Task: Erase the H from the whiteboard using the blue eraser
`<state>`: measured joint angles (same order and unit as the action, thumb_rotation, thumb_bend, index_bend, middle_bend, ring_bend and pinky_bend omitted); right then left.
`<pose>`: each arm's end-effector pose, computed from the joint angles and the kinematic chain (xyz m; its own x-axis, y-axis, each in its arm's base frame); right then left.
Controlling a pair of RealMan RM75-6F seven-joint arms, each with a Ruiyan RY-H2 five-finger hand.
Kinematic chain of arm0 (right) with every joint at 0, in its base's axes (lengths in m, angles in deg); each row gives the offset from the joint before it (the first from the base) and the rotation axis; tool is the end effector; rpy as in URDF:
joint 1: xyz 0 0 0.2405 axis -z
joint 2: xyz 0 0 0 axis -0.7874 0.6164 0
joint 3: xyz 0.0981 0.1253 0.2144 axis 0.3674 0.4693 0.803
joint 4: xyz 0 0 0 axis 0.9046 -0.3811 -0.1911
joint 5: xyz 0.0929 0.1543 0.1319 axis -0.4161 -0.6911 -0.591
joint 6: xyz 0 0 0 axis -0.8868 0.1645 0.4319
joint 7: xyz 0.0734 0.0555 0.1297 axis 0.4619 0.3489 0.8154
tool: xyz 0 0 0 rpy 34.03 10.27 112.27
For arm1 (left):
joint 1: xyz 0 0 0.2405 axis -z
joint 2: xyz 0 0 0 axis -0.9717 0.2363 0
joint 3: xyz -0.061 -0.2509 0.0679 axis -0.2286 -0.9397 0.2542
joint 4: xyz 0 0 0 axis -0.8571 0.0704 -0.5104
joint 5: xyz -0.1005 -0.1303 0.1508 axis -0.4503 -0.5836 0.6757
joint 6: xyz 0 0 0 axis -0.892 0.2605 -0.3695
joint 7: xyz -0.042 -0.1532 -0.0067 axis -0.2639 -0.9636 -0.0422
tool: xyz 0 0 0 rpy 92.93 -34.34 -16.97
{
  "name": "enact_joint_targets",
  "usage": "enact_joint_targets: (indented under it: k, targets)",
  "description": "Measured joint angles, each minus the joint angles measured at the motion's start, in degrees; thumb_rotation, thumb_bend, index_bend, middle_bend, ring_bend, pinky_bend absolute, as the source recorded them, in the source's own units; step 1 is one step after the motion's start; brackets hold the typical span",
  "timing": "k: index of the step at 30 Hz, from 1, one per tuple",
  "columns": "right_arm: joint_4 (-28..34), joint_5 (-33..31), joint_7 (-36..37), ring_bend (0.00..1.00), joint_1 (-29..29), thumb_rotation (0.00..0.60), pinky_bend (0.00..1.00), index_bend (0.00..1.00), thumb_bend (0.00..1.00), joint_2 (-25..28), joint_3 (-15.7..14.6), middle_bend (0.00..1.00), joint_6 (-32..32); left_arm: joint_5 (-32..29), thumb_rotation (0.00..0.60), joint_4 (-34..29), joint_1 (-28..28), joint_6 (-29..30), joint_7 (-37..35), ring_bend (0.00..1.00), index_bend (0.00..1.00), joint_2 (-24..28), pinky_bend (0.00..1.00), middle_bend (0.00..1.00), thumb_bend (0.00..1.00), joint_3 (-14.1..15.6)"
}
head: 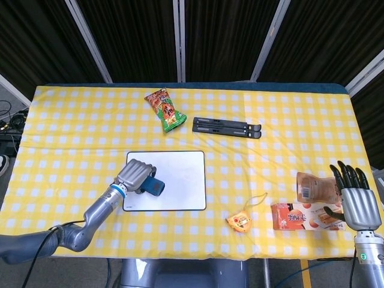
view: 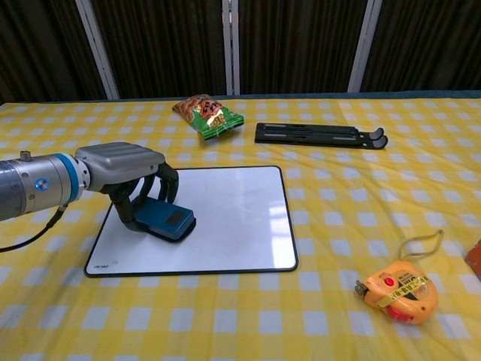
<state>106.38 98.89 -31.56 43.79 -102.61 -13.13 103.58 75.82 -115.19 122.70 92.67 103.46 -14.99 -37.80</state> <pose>-0.3406 -0.2285 0.1483 0.5275 -0.0256 0.8492 -0.8482 0.0396 0.5281 -0.1622 0.3583 -0.0752 0.6432 0.3638 0.6738 0.7423 -0.5122 -0.4320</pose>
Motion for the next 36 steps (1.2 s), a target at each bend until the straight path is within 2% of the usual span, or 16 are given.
enact_joint_targets:
  k: [9, 18, 26, 30, 36]
  targets:
    - [0.05, 0.22, -0.26, 0.0, -0.07, 0.6, 0.0, 0.0, 0.0, -0.17, -0.06, 0.0, 0.1, 0.48, 0.6, -4.83, 0.12, -1.33, -2.74, 0.47, 0.47, 2.37, 0.53, 0.42, 0.22, 1.79]
    - [-0.07, -0.06, -0.17, 0.0, 0.06, 0.6, 0.0, 0.0, 0.0, -0.09, -0.01, 0.0, 0.15, -2.26, 0.6, 0.3, 1.26, -1.61, -2.19, 0.47, 0.48, 1.49, 0.53, 0.42, 0.22, 1.68]
    - [0.0, -0.12, -0.19, 0.0, 0.1, 0.6, 0.0, 0.0, 0.0, -0.05, 0.04, 0.0, 0.22, -3.63, 0.6, 5.91, 1.34, -1.83, -4.42, 0.47, 0.48, 0.57, 0.53, 0.42, 0.22, 1.34]
    - [-0.07, -0.13, -0.3, 0.0, 0.06, 0.6, 0.0, 0.0, 0.0, -0.13, -0.01, 0.0, 0.12, -3.04, 0.6, 5.74, 1.32, -2.47, -6.5, 0.47, 0.48, 0.68, 0.53, 0.42, 0.23, 1.23]
    - [0.0, -0.13, -0.51, 0.0, 0.07, 0.6, 0.0, 0.0, 0.0, -0.17, -0.02, 0.0, 0.16, -0.31, 0.6, 1.79, 1.57, -3.0, -8.04, 0.47, 0.48, 1.45, 0.53, 0.42, 0.25, 1.65]
